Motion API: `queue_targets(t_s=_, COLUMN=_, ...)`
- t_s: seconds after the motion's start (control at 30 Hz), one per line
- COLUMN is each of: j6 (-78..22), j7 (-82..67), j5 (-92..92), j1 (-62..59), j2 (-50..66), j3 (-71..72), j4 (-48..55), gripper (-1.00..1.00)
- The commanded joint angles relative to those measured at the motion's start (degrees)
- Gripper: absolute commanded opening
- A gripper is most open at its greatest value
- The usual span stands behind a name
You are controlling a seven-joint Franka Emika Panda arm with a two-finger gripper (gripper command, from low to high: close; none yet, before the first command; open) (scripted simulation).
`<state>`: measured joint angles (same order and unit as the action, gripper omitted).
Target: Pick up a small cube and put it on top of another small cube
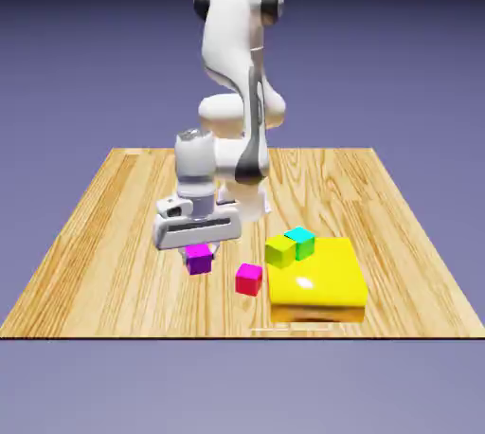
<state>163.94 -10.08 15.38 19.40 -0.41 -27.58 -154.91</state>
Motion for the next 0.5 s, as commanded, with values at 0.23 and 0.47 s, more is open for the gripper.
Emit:
queue_targets(t_s=0.23, j6=-3.6, j7=-19.4, j5=-2.6, j1=16.1, j2=-11.3, j3=-10.4, j4=-9.2, gripper=-1.0)
queue_targets(t_s=0.47, j6=-2.4, j7=-32.3, j5=14.9, j1=17.4, j2=-4.3, j3=-7.7, j4=-6.7, gripper=-1.0)
